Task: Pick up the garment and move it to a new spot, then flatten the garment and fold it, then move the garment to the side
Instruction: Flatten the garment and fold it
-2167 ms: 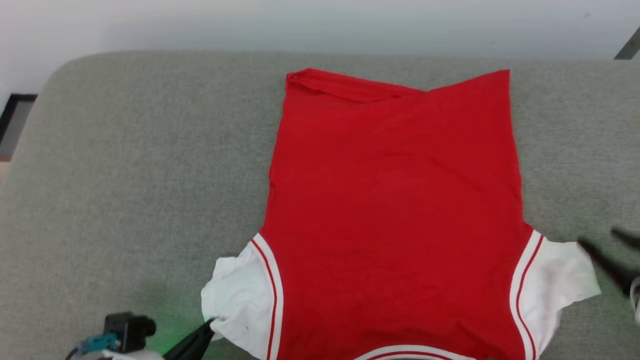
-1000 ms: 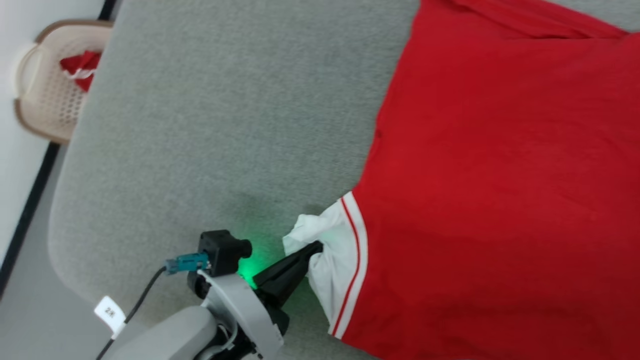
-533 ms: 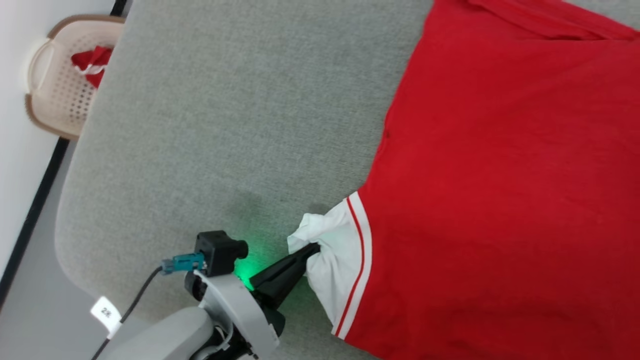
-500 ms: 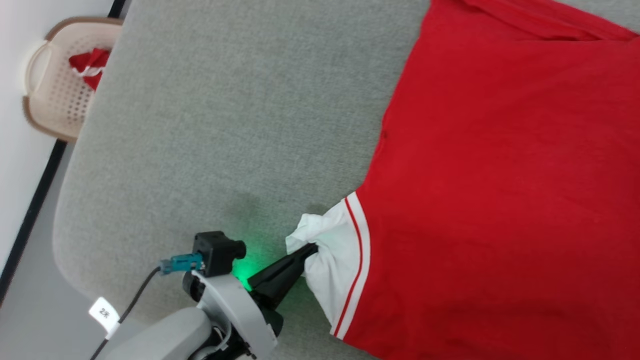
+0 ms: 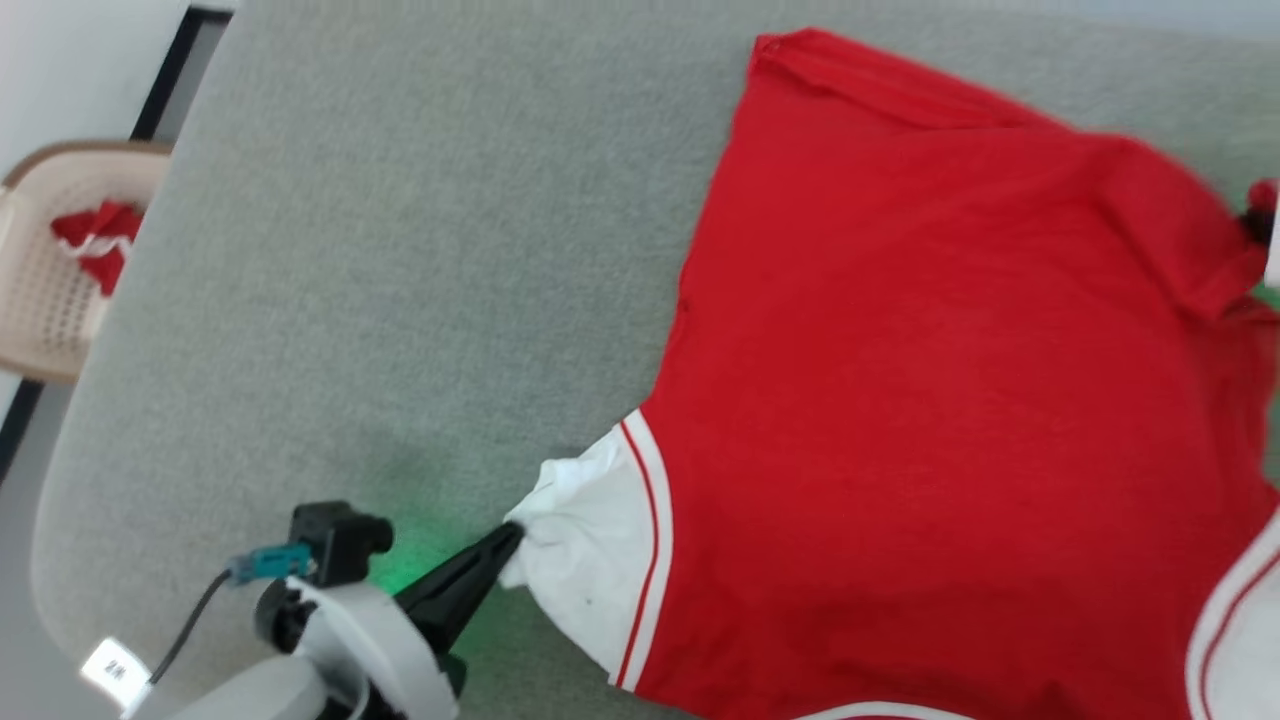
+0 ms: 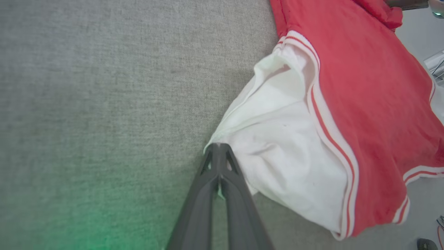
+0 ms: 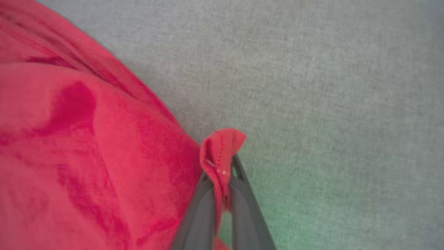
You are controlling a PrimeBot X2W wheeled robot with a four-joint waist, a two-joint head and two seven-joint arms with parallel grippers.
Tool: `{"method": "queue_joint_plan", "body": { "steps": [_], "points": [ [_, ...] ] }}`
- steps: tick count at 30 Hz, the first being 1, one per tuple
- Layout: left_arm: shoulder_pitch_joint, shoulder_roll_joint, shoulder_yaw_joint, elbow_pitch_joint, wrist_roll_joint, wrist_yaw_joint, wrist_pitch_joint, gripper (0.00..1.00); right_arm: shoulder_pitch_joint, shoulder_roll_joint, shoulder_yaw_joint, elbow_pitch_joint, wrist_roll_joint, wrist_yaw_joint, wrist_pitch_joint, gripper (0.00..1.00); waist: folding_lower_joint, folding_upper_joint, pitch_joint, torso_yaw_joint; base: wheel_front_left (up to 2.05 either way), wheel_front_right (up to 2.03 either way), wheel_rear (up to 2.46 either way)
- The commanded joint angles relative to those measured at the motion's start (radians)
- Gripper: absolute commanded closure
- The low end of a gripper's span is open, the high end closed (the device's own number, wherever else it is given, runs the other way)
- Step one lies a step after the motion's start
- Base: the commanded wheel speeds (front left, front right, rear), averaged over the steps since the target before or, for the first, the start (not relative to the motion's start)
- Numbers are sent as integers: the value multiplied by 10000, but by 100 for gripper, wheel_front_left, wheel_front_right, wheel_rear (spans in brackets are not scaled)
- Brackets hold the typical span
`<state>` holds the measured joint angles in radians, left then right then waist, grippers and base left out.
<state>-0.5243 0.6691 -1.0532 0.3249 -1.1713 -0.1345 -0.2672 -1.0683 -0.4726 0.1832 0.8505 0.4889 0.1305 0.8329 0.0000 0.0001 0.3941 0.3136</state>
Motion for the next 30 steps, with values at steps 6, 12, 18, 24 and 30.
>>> {"method": "queue_joint_plan", "body": {
  "steps": [6,12,18,24,30],
  "points": [
    [605,548,19,39,-216,95,79,100,2567,-719,590,-2582,1788,4,723,100,0,-1,-1305,-1193,0,0,0],
    [1015,975,84,-197,-443,239,90,100,5010,-1091,426,-4741,2607,4,1142,100,0,-1,-1766,-1708,0,0,0],
    [1283,1312,133,-511,-570,430,97,100,7505,-1021,-426,-6312,2684,4,1229,100,0,-1,-2012,-2028,0,0,0],
    [1388,1409,191,-705,-623,561,98,100,9464,-417,-1263,-7108,2373,2,1077,100,0,-1,-2086,-2176,0,0,0],
    [1282,1293,164,-686,-622,546,162,100,10388,211,-1533,-6977,2035,-2,599,100,0,-1,-2133,-2187,0,0,0]
  ]
}}
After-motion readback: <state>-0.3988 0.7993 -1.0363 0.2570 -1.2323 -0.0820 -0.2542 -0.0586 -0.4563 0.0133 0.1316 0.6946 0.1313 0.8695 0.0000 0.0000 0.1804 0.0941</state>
